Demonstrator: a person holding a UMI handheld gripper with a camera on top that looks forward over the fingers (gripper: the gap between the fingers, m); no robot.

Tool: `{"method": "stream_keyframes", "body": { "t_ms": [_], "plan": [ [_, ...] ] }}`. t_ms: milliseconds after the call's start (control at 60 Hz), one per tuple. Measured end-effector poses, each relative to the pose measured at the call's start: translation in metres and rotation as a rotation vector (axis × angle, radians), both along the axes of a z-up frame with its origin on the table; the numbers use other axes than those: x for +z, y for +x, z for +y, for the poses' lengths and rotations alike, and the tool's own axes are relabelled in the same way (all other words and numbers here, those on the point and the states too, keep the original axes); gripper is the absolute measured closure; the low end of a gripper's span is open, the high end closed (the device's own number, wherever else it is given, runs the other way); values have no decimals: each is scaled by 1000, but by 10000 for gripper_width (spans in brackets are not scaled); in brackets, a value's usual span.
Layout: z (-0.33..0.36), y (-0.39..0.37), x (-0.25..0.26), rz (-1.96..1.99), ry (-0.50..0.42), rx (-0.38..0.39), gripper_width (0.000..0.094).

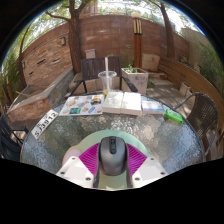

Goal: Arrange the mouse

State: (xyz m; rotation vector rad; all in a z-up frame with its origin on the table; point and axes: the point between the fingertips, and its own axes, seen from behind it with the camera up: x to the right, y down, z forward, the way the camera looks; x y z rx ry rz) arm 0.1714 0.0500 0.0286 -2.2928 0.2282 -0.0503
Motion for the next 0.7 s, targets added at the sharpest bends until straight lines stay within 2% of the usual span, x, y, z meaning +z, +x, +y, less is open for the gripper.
{"method": "stream_keyframes", "body": {
  "t_ms": [67, 83, 100, 133, 167, 233, 300, 450, 700],
  "plan": [
    [-7, 3, -19, 33, -72, 18, 503],
    [-16, 2, -45, 39, -86, 20, 486],
    [-18, 2, -45, 44, -95, 25, 465],
    [-17, 2, -38, 41, -66, 36, 438],
    [-20, 6, -29, 23, -53, 34, 352],
    [-24, 4, -8, -7, -33, 51, 62],
    [-32, -1, 16, -18, -2, 59, 95],
    [-75, -17, 85, -75, 49, 63, 77],
    [-187, -56, 173, -124, 113, 49, 80]
  ]
}}
